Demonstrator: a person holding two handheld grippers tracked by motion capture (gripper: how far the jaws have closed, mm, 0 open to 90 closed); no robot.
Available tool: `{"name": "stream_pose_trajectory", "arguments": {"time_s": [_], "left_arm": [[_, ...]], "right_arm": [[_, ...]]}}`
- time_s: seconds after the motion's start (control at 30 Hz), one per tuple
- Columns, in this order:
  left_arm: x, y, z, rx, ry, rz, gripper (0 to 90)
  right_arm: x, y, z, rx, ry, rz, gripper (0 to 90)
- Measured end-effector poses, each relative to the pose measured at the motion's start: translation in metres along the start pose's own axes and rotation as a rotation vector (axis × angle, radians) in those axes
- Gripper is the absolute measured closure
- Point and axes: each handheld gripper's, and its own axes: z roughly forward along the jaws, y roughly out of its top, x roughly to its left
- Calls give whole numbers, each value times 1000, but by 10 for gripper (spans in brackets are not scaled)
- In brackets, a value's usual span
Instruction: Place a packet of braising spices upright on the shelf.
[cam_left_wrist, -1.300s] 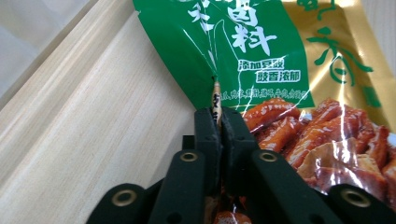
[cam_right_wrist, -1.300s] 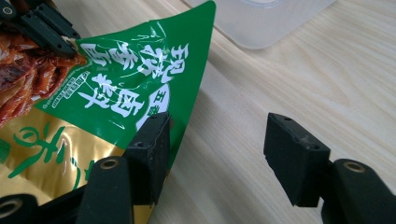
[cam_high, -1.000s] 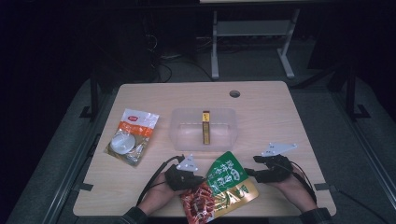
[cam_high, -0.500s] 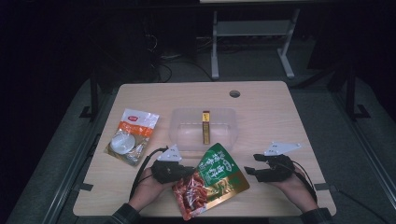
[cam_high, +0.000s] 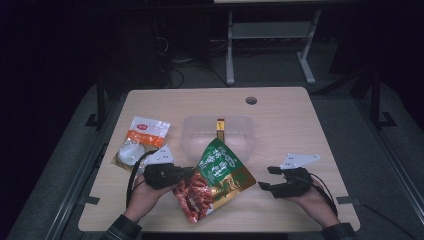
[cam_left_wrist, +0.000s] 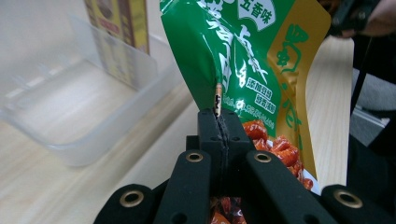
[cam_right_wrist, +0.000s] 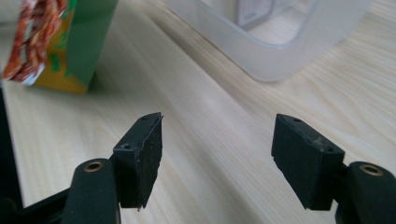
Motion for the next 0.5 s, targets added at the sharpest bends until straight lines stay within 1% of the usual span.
{"name": "stream_pose_trajectory", "arguments": {"time_s": [0.1, 0.17, 0.23, 0.27, 0.33, 0.4, 0.47, 0.5], "left_arm": [[2, 3, -7, -21, 9, 2, 899], [1, 4, -12, -39, 17, -8, 899], [2, 5, -15, -44, 24, -9, 899], [2, 5, -16, -44, 28, -8, 899], [2, 5, -17, -50, 31, -10, 899], [2, 6, -18, -55, 34, -7, 899], [2, 6, -17, -55, 33, -8, 898], [2, 6, -17, -57, 32, -7, 899]], "right_arm": [[4, 1, 2, -9, 38, -20, 317], [7, 2, 5, -12, 64, -37, 314], [11, 5, 8, -30, 103, -52, 312], [13, 6, 9, -38, 116, -51, 312], [18, 12, 12, -65, 155, -54, 310], [22, 17, 15, -81, 180, -62, 308], [26, 22, 19, -96, 192, -69, 304], [29, 29, 23, -107, 205, -73, 303]]}}
